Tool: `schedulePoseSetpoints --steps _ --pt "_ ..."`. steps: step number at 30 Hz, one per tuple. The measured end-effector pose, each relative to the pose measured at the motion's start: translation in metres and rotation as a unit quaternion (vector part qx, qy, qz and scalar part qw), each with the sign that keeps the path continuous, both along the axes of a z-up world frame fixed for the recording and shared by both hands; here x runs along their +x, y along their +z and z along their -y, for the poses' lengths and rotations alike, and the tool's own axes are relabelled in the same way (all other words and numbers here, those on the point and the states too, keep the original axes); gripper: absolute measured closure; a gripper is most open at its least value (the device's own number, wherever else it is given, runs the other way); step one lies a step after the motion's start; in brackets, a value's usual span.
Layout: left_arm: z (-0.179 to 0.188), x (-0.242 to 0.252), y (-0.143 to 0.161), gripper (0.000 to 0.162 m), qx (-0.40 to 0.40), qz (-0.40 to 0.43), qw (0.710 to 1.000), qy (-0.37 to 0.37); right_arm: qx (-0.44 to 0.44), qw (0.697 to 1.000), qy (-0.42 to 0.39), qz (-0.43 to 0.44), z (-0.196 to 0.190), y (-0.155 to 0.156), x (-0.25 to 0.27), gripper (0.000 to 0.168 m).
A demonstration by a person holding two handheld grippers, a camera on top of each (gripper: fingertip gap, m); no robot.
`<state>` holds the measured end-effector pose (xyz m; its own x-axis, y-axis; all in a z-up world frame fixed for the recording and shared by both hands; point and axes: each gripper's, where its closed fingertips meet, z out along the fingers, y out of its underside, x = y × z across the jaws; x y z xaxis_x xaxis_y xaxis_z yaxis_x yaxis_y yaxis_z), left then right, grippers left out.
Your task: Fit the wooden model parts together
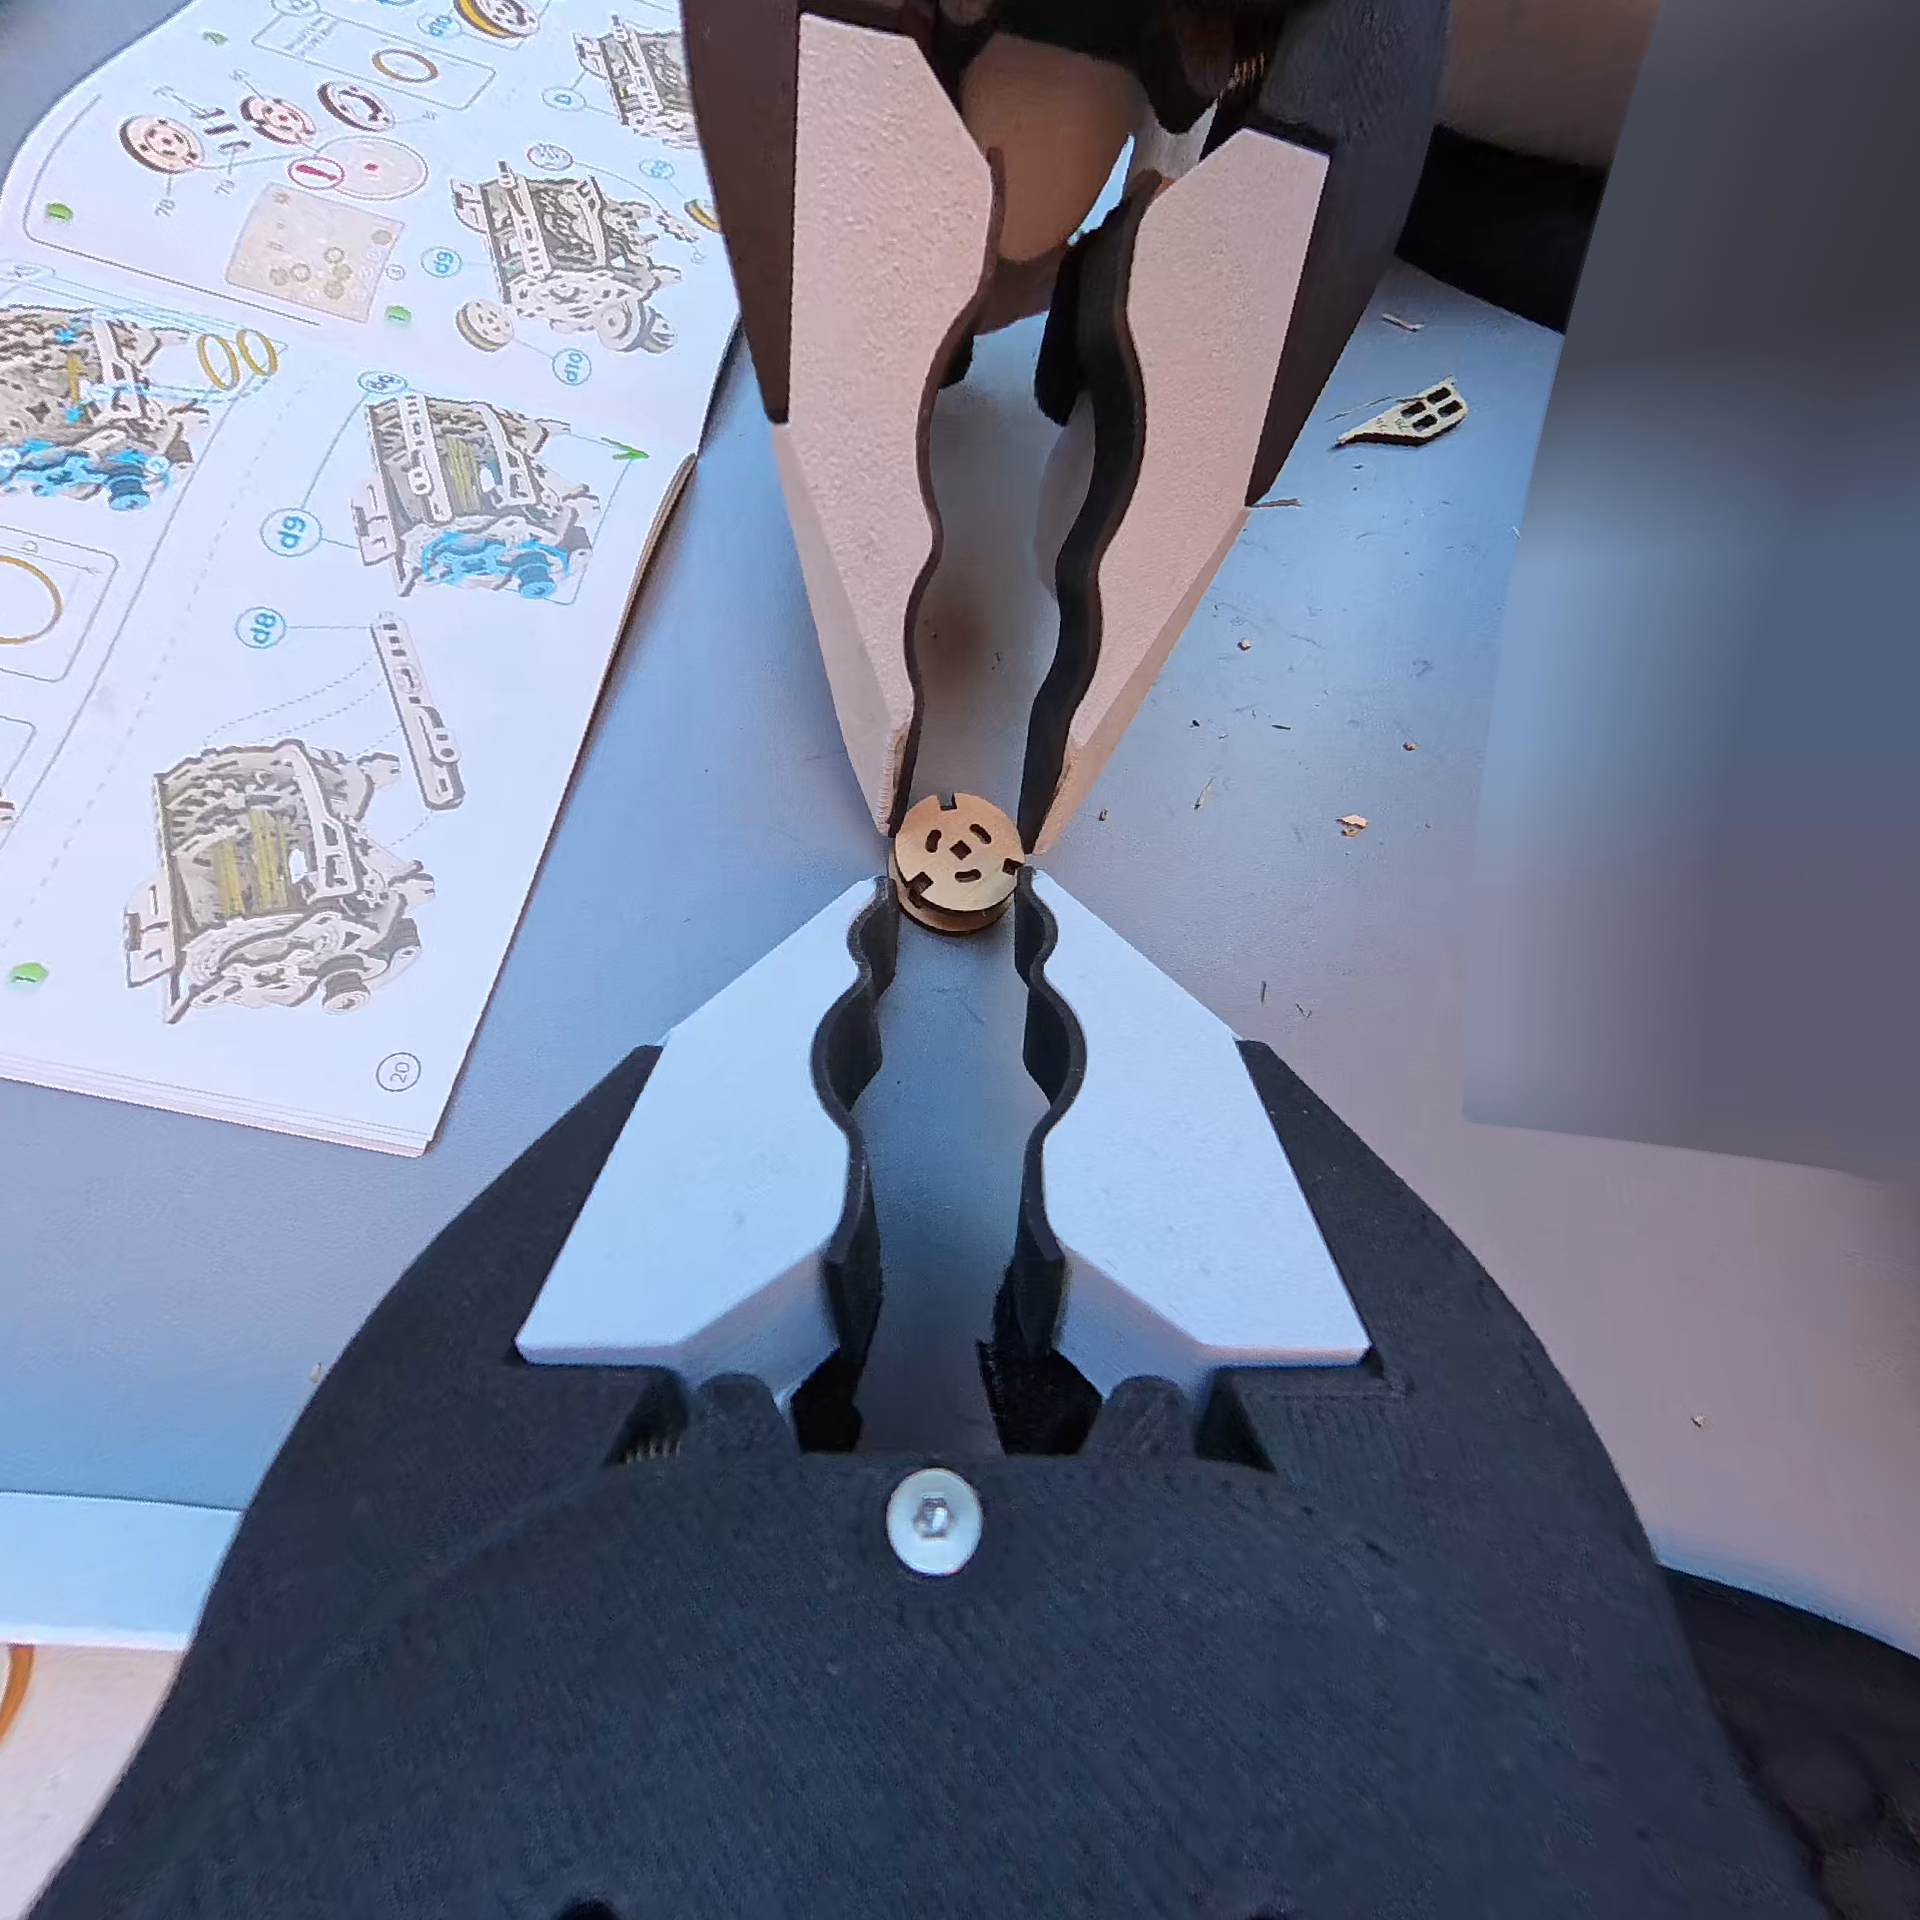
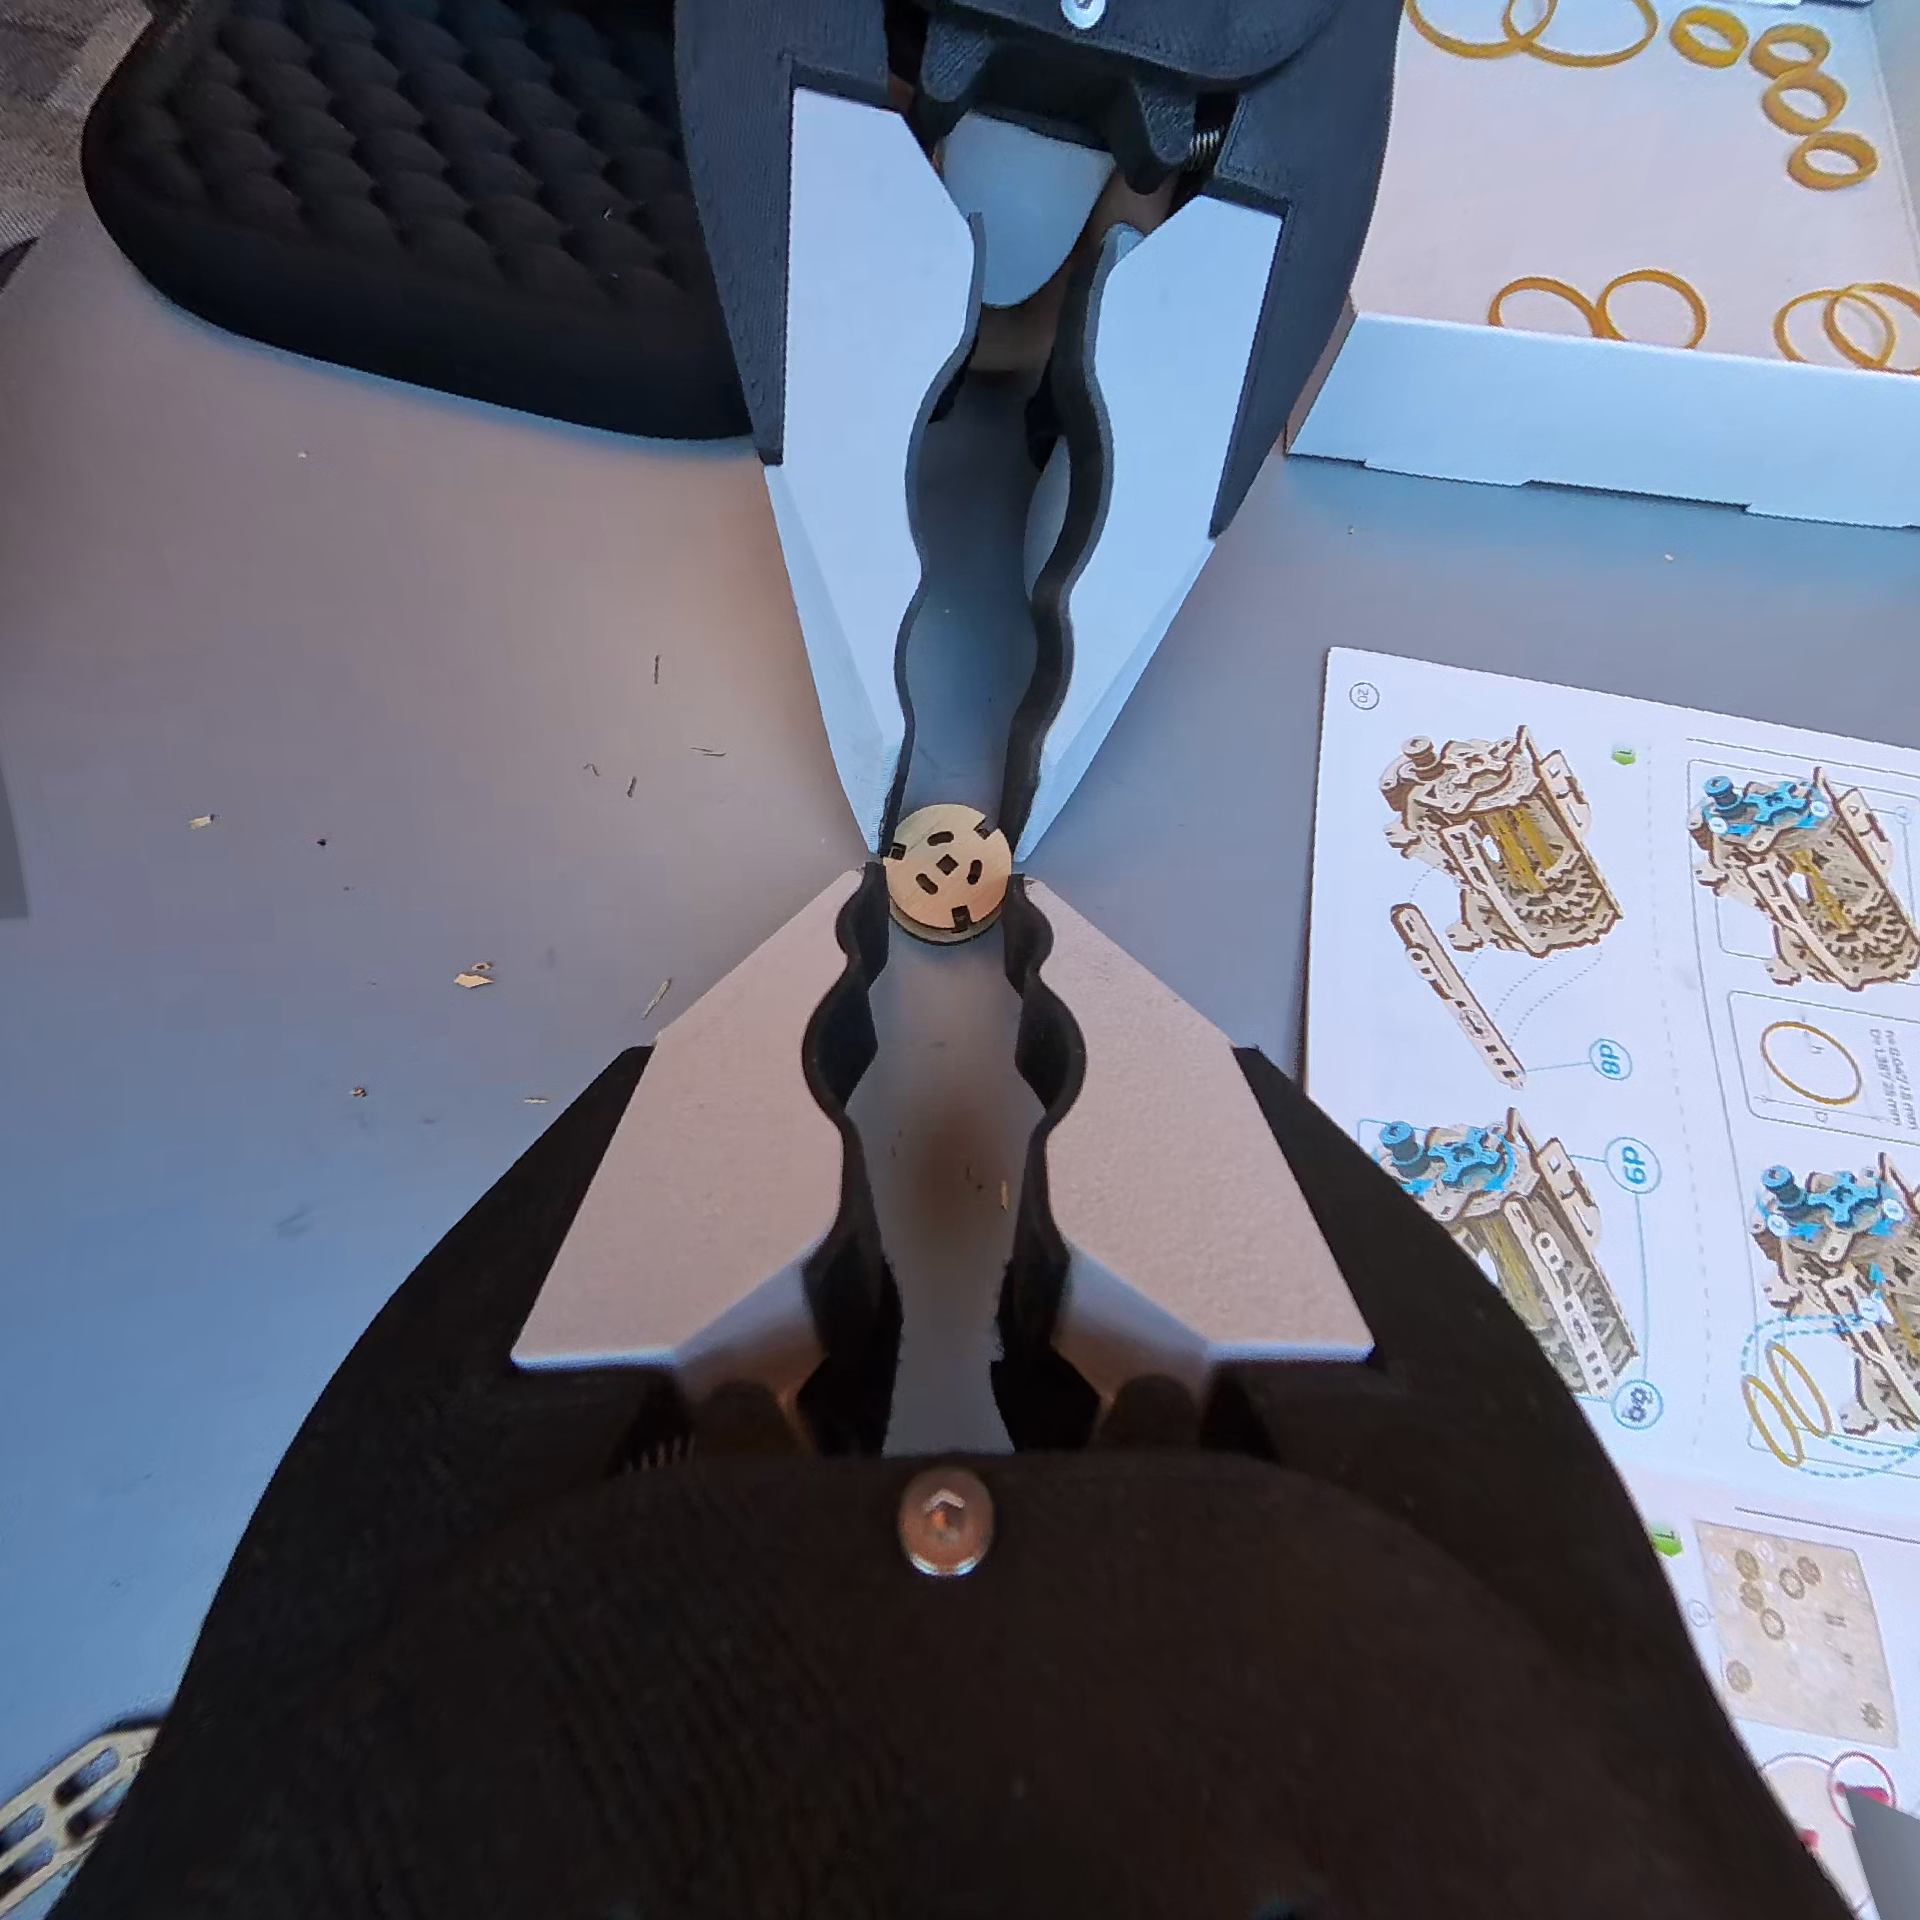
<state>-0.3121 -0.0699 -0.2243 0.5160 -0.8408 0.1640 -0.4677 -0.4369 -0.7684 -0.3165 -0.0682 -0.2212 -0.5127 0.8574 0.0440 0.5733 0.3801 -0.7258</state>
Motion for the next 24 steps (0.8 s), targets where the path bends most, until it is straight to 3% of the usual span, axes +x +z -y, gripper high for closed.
schedulePoseSetpoints --steps 8,24 --pt "-0.0005 0.0002 0.001 0.141 -0.019 0.012 1.0 0.005 -0.036 0.999 -0.014 -0.01 0.0 0.0001 -0.0003 0.146" --pt "-0.0005 0.0001 -0.0005 0.141 0.007 -0.006 1.0 0.01 0.029 0.998 -0.021 -0.044 0.0008 -0.0002 0.0001 0.145"
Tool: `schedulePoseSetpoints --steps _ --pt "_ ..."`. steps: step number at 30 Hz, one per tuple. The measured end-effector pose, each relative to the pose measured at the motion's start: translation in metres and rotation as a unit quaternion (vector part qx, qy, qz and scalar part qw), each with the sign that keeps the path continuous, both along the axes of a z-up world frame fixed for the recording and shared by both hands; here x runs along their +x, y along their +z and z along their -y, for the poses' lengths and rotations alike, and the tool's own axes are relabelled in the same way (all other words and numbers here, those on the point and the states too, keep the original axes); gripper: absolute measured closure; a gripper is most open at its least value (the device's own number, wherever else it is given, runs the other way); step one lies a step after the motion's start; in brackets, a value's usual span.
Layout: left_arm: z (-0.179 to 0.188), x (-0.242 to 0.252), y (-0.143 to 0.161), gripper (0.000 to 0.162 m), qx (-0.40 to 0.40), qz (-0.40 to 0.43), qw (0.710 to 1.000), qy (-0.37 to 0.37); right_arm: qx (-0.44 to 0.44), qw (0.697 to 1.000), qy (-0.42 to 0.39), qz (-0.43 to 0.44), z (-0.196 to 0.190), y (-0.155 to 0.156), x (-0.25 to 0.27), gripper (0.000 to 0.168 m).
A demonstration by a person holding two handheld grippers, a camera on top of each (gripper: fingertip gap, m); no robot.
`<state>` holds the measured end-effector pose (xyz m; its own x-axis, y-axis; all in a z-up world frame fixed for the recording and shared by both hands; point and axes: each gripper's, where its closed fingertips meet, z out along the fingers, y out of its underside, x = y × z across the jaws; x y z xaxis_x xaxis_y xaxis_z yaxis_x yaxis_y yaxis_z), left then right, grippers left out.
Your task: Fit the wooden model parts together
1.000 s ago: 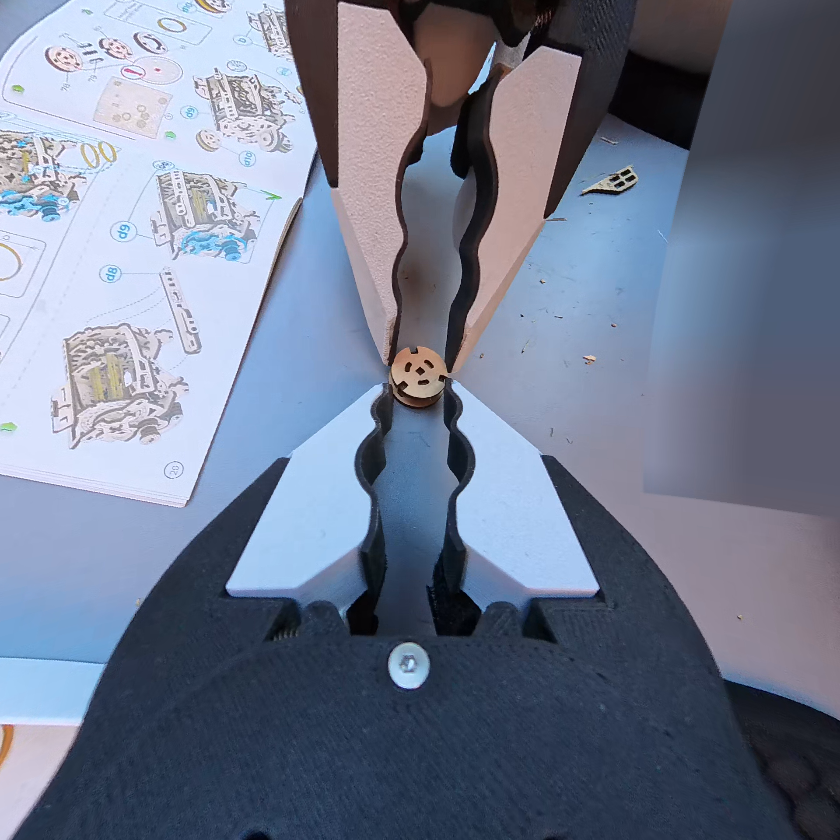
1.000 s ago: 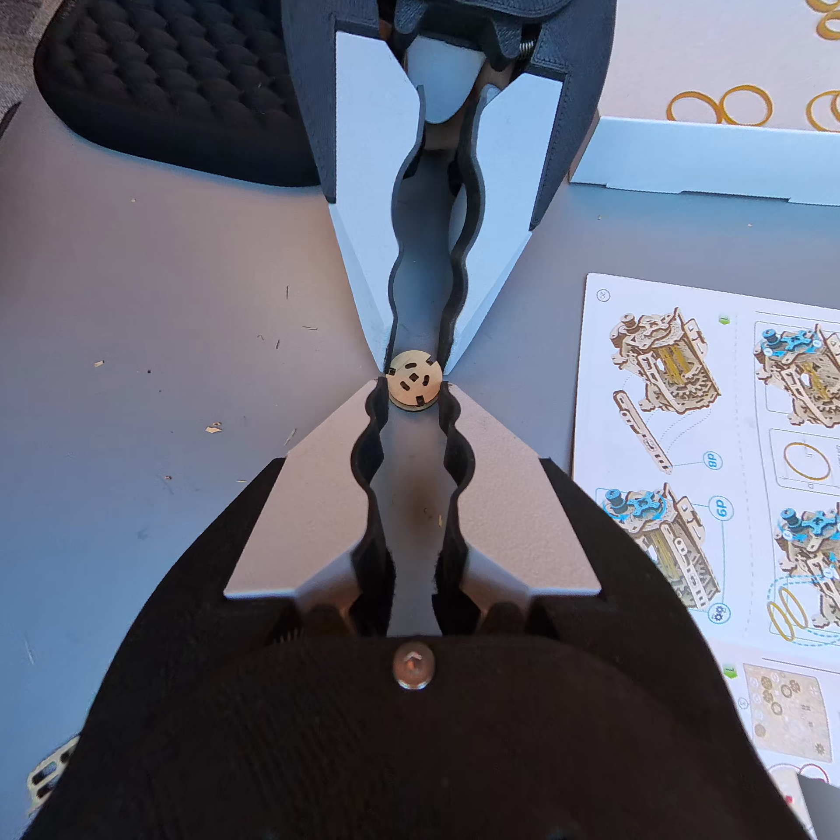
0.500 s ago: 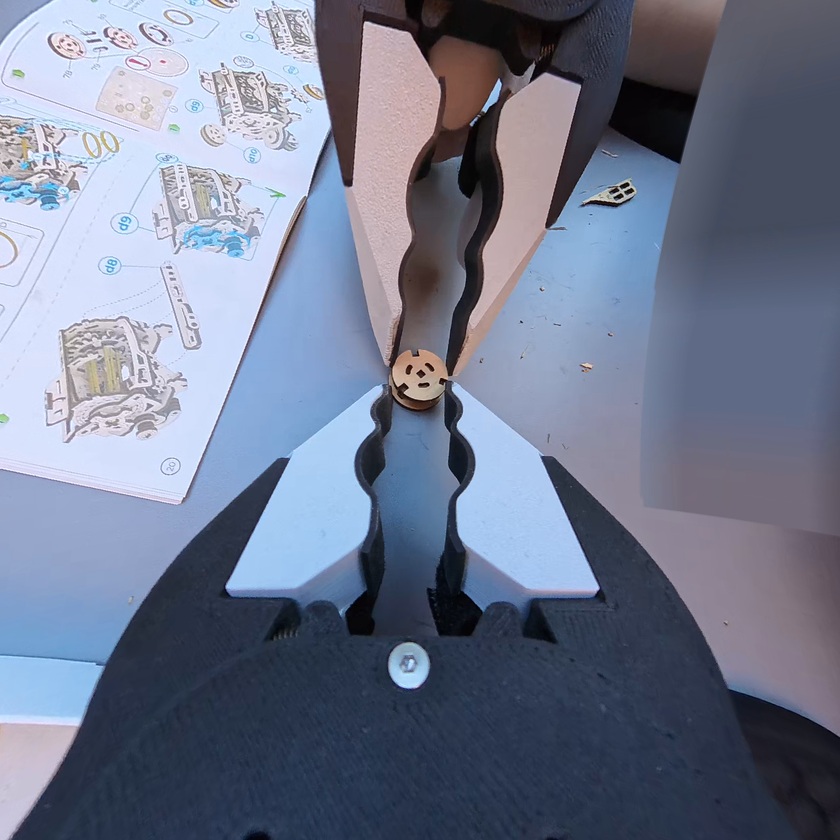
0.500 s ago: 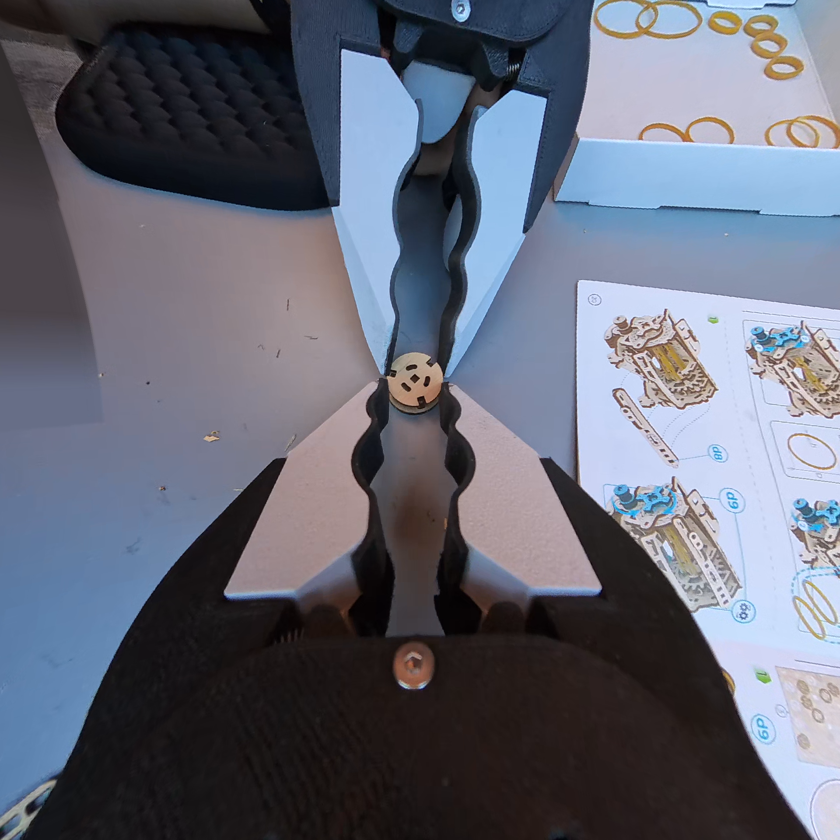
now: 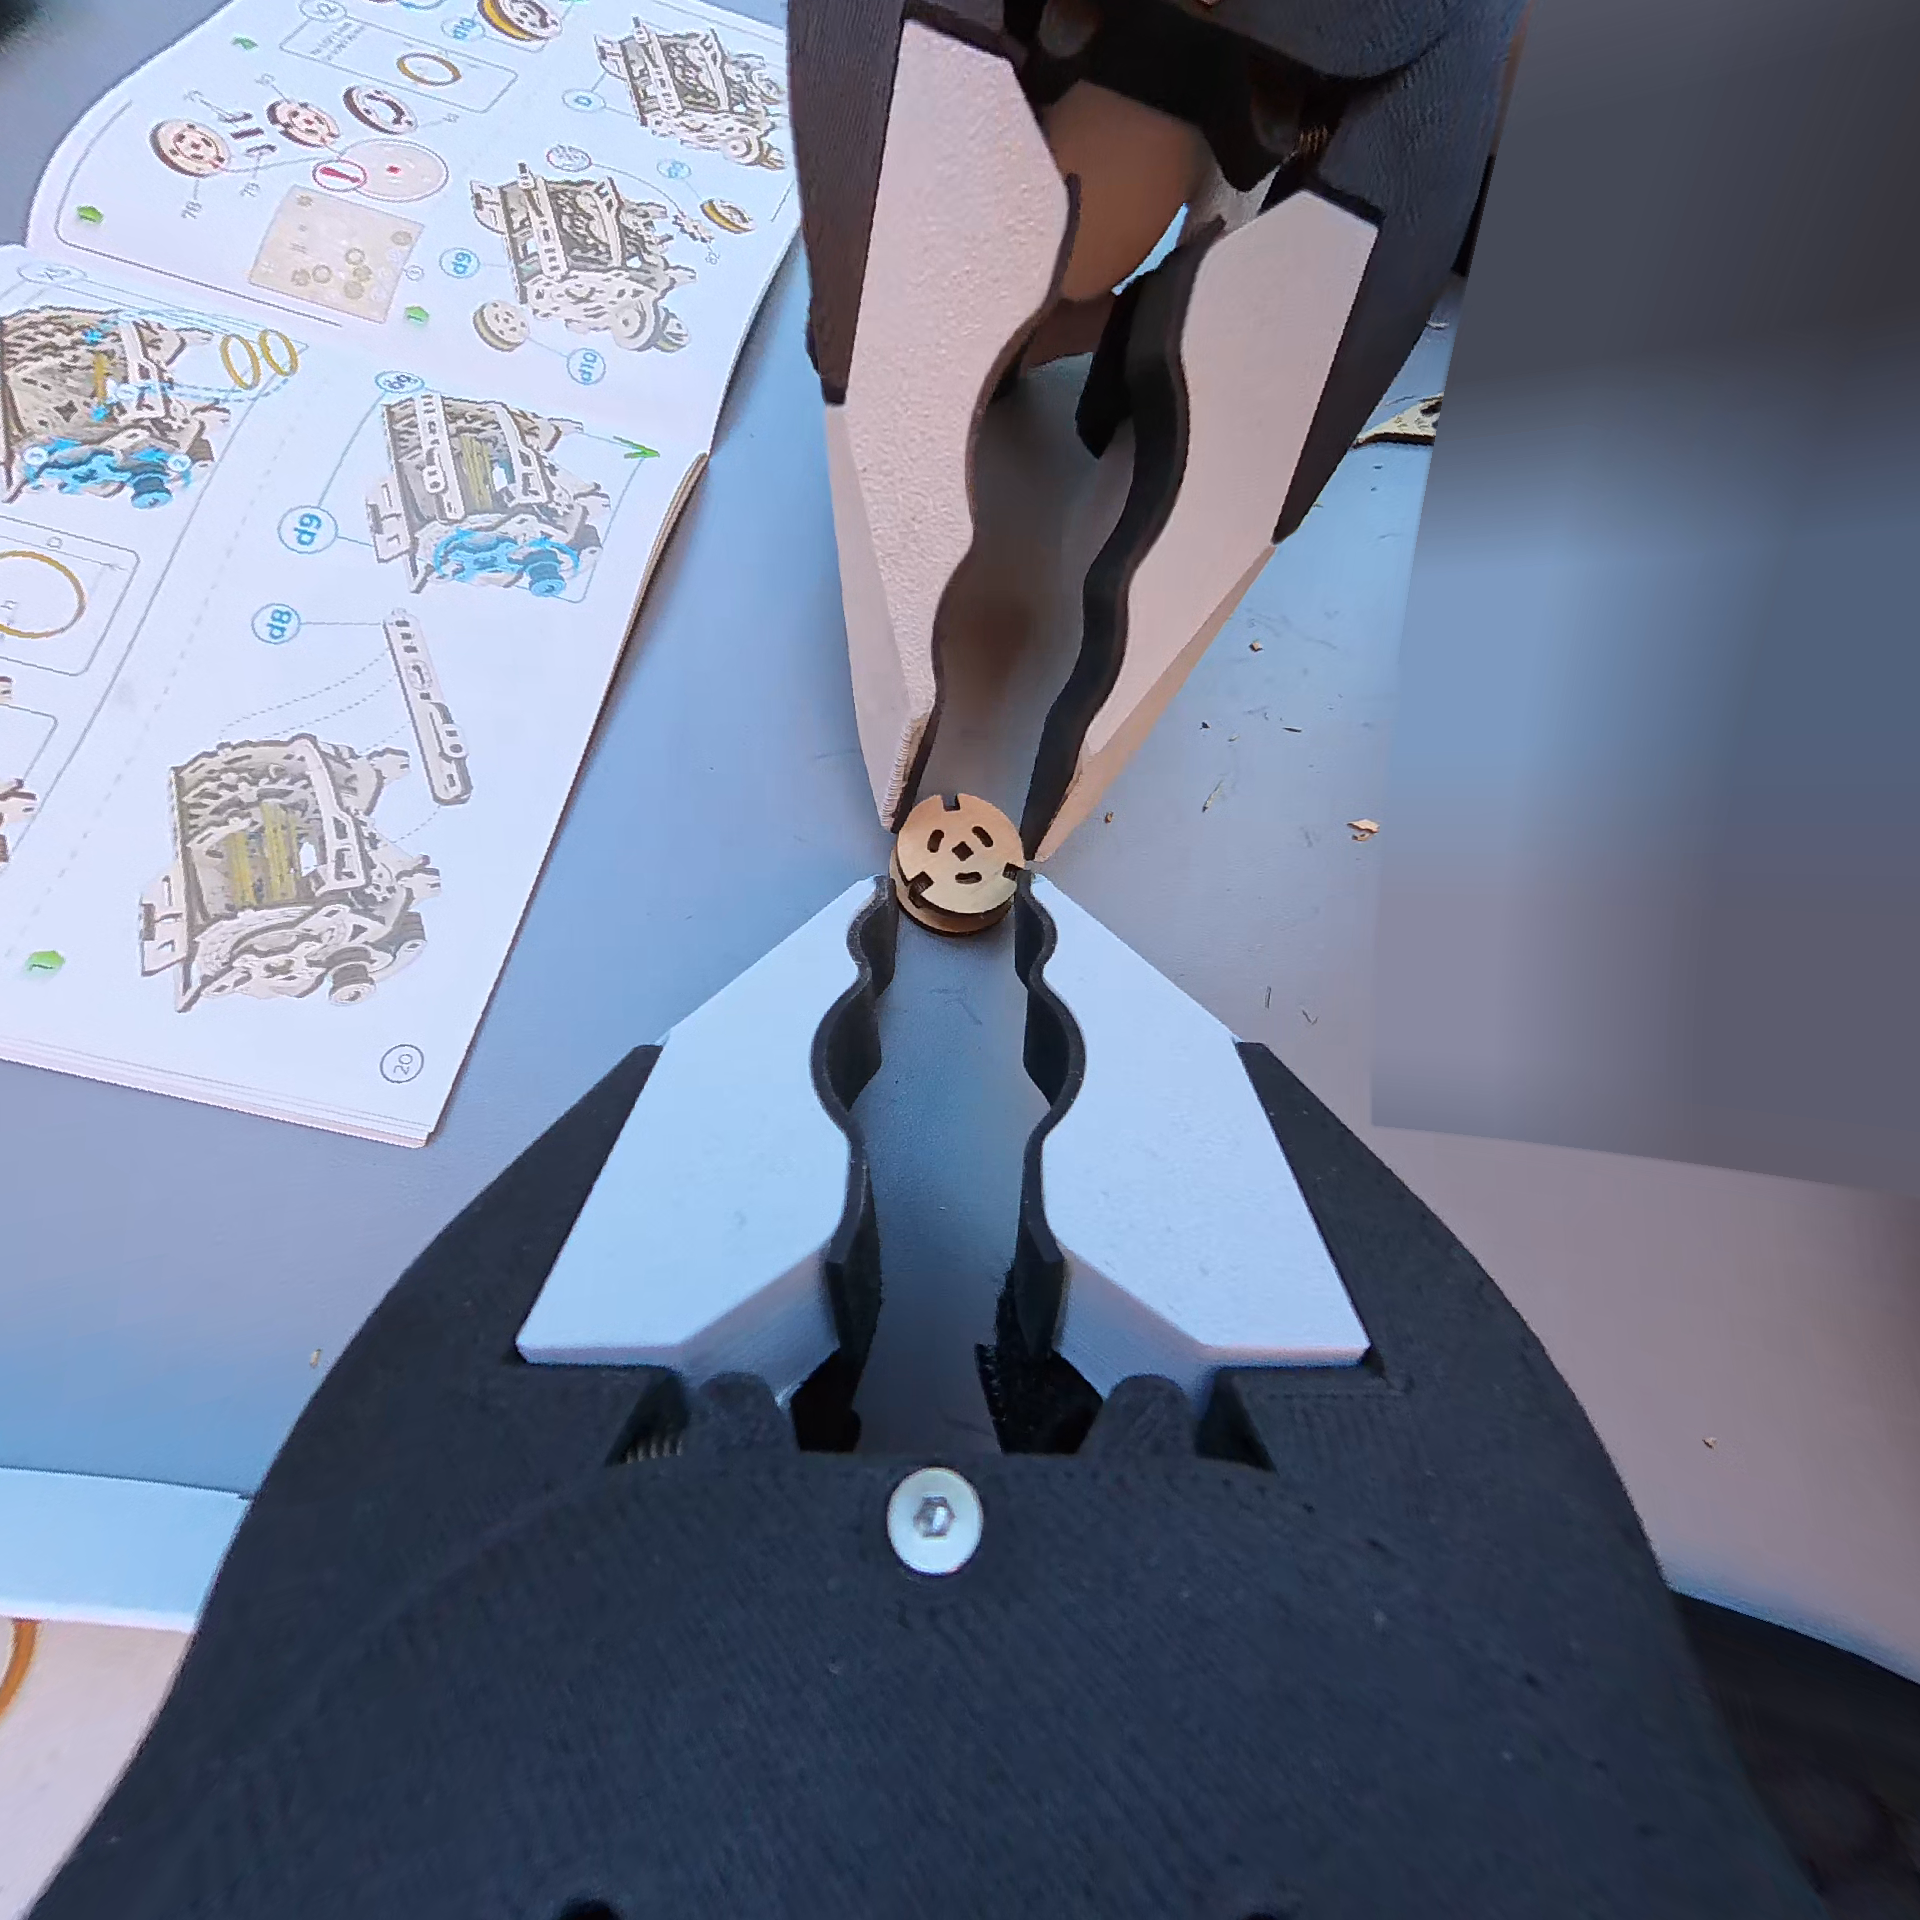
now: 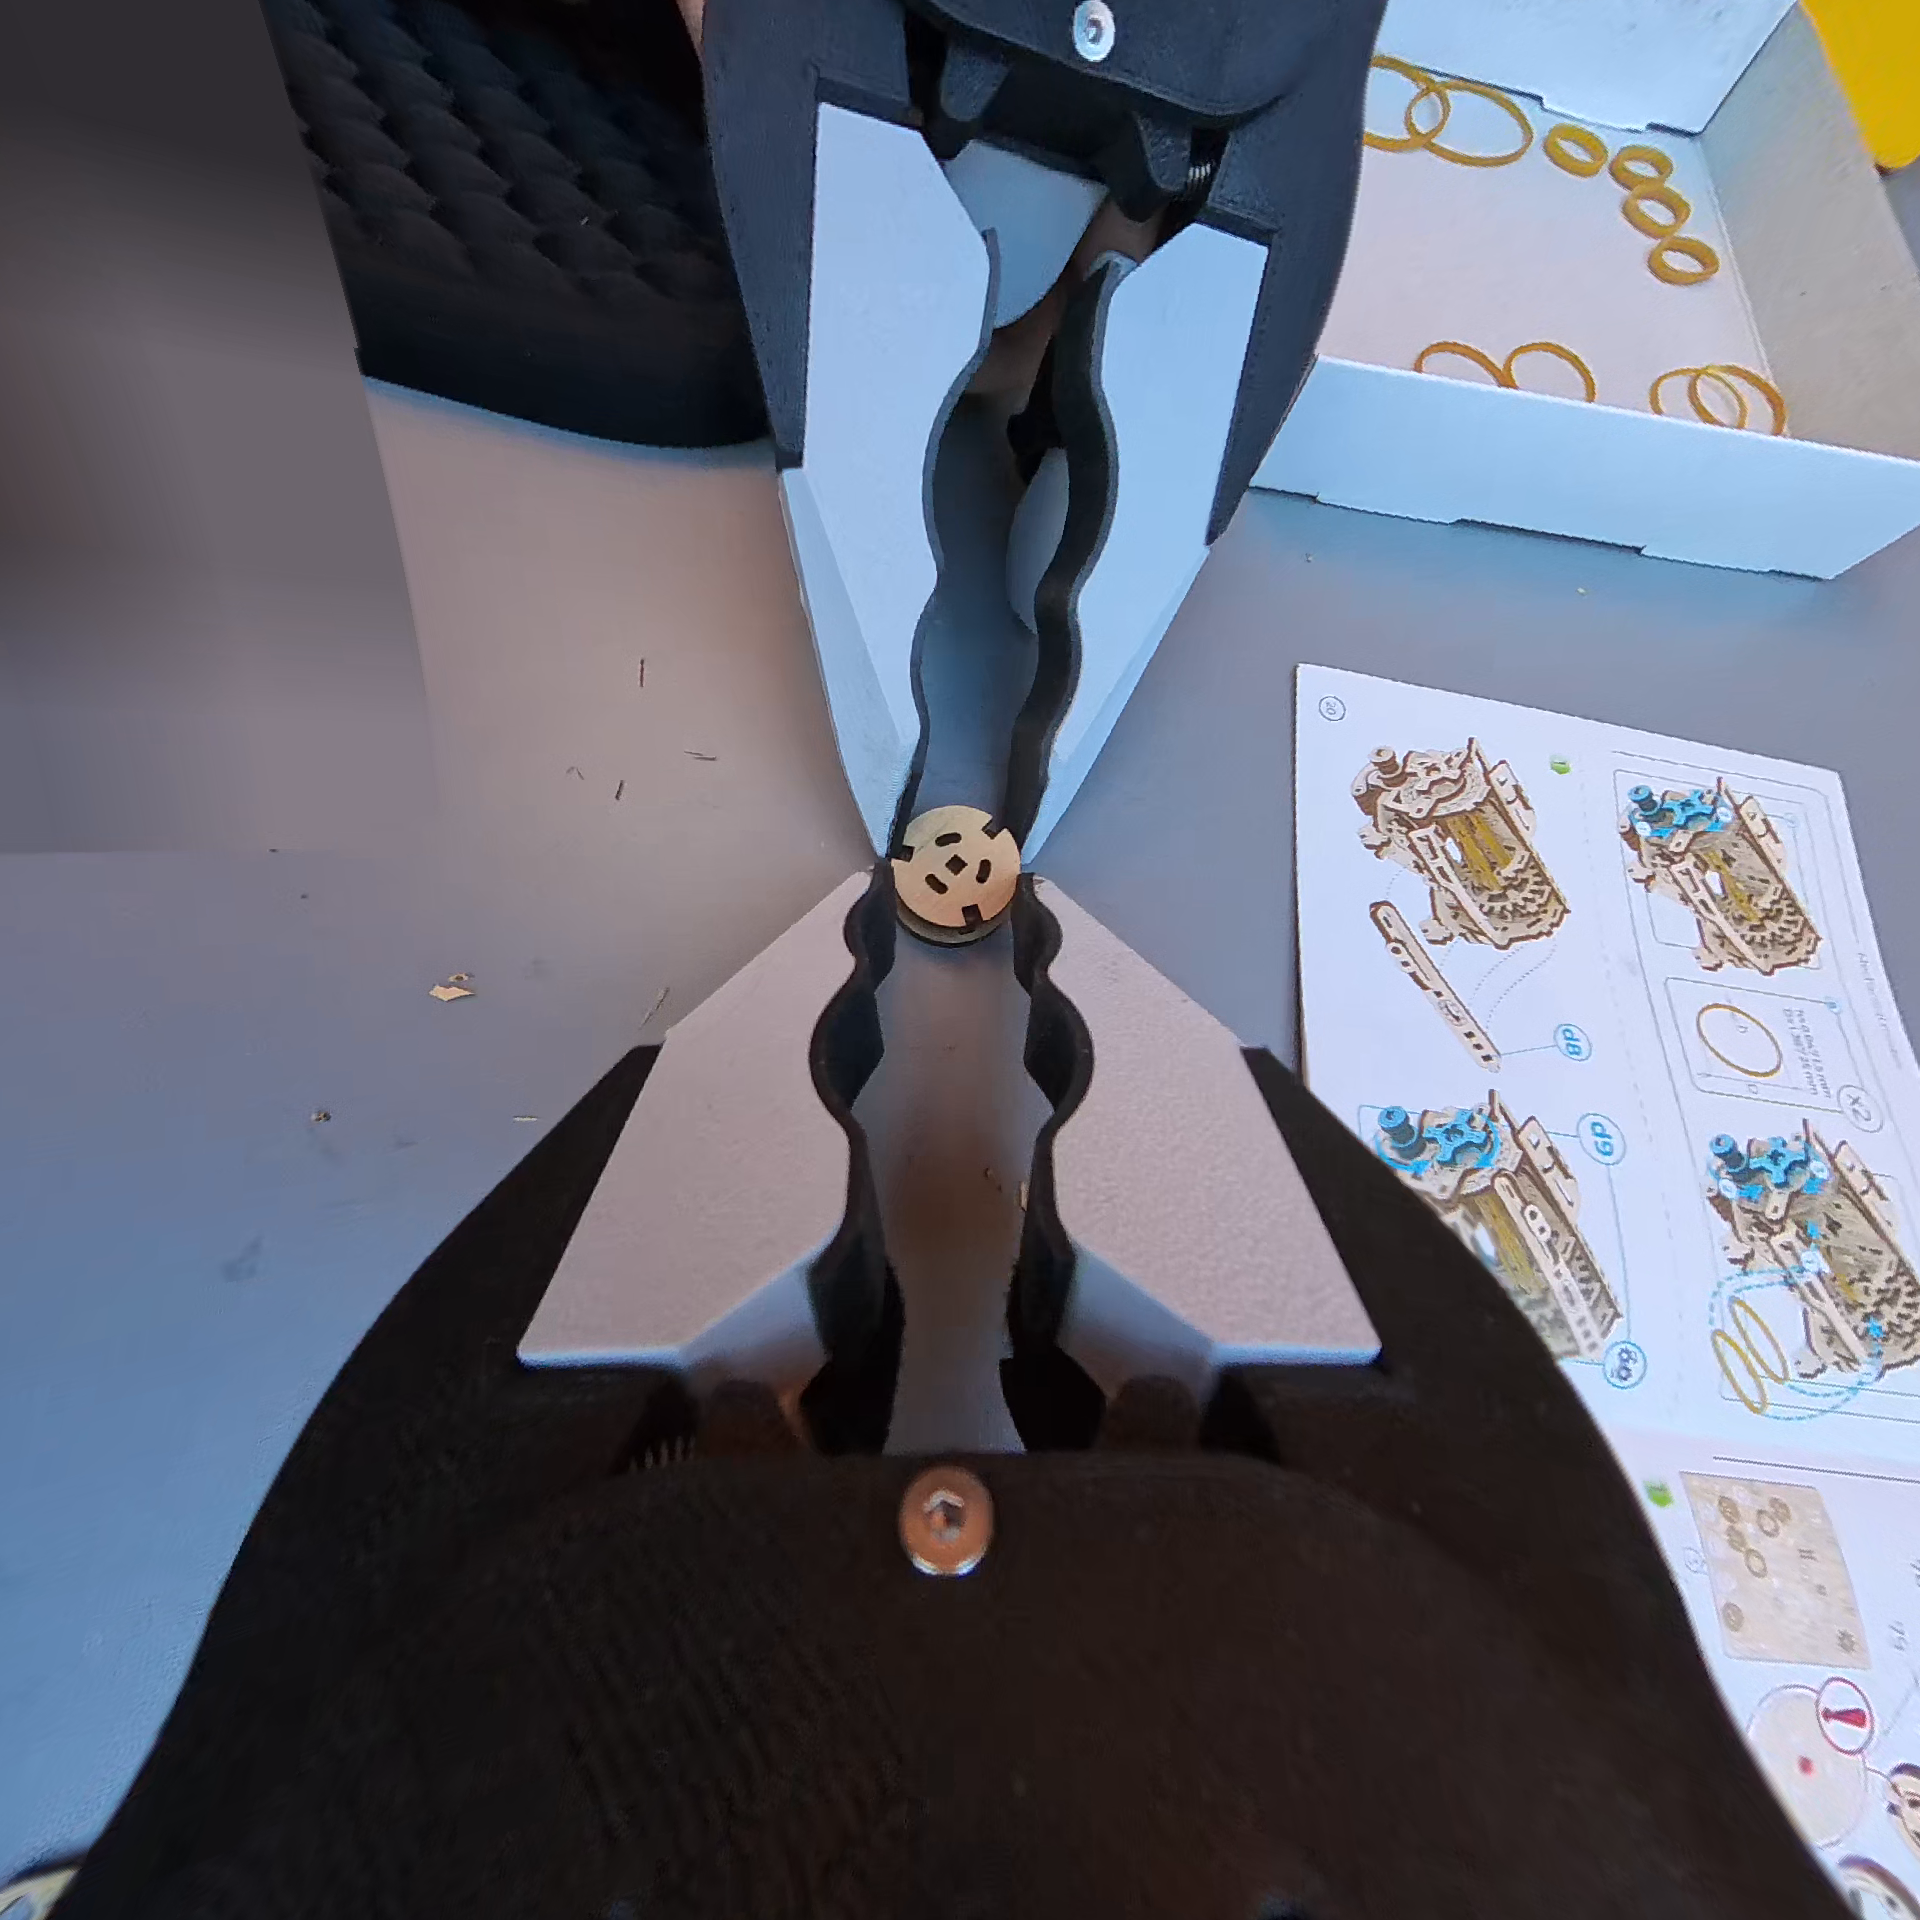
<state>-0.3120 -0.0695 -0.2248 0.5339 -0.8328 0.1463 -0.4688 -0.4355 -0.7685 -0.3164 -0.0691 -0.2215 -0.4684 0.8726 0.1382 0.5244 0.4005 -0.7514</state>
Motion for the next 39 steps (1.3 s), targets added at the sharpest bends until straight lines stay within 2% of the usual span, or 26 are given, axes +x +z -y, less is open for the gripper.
schedulePoseSetpoints --steps 8,12,15,20,22,24,31,36,38,39 --pt "0.002 -0.001 0.002 0.142 -0.015 0.016 1.0 0.0 -0.019 1.0 -0.003 0.007 0.0 0.0 0.0 0.145" --pt "-0.002 -0.007 0.017 0.151 -0.063 0.102 0.993 0.015 -0.02 1.0 -0.004 0.01 0.0 0.0 0.0 0.145" --pt "-0.008 -0.012 0.023 0.141 -0.087 0.145 0.985 0.034 -0.022 1.0 -0.004 0.011 0.0 0.0 0.0 0.145" --pt "-0.013 -0.01 0.009 0.13 -0.071 0.082 0.993 0.053 -0.022 1.0 -0.003 0.012 0.0 0.0 0.0 0.145" --pt "-0.017 -0.009 0.008 0.133 -0.065 0.074 0.993 0.063 -0.022 1.0 -0.003 0.012 0.0 0.0 0.0 0.145" --pt "-0.019 -0.009 0.006 0.144 -0.067 0.068 0.993 0.068 -0.021 1.0 -0.003 0.013 0.0 0.0 0.0 0.145" --pt "-0.018 -0.009 0.006 0.141 -0.054 0.059 0.994 0.068 -0.021 1.0 -0.003 0.014 0.0 0.0 0.0 0.145" --pt "-0.018 -0.009 0.009 0.138 -0.082 0.092 0.99 0.069 -0.021 1.0 -0.002 0.015 0.0 0.0 0.0 0.145" --pt "-0.019 -0.01 0.006 0.144 -0.071 0.067 0.992 0.073 -0.02 1.0 -0.002 0.015 0.0 0.0 0.0 0.145" --pt "-0.017 -0.008 0.005 0.14 -0.061 0.052 0.994 0.069 -0.021 1.0 -0.002 0.015 0.0 0.0 0.0 0.145"
